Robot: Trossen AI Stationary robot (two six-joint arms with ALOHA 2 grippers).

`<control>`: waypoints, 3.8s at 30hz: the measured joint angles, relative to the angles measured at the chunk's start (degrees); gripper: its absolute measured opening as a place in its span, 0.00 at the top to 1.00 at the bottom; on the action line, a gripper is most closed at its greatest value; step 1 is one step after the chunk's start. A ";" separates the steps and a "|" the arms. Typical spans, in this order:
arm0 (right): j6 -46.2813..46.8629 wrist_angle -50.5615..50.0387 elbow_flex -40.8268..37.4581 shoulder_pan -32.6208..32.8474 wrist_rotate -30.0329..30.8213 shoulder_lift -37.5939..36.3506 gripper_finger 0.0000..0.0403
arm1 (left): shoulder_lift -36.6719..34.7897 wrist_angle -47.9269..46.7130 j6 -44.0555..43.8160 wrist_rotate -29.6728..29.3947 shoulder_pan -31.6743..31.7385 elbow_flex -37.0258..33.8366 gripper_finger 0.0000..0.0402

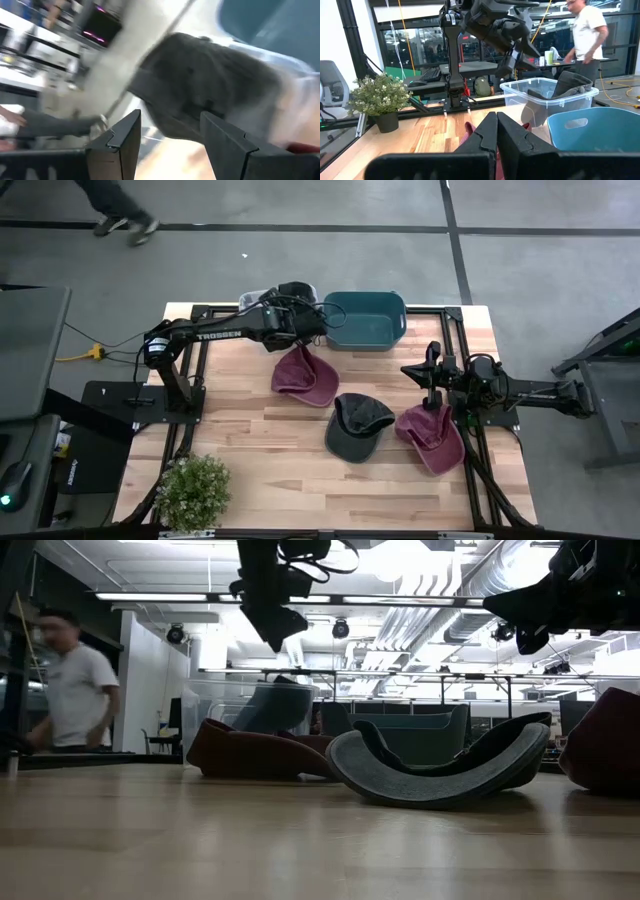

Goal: Pick & Place hat
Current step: Put the black cap into the transparent bin

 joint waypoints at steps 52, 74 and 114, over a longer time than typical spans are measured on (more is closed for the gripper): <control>0.00 0.00 -0.01 -0.01 0.00 -0.02 1.00 | 0.00 -12.20 3.06 65.37 -8.04 7.34 0.54; -0.01 -0.02 -0.01 0.01 0.00 -0.02 1.00 | -0.04 14.47 -41.83 52.93 -21.21 -10.11 0.54; -0.01 -0.20 0.00 -0.01 0.00 -0.02 1.00 | 3.22 38.70 -49.56 56.22 -19.24 -25.18 0.29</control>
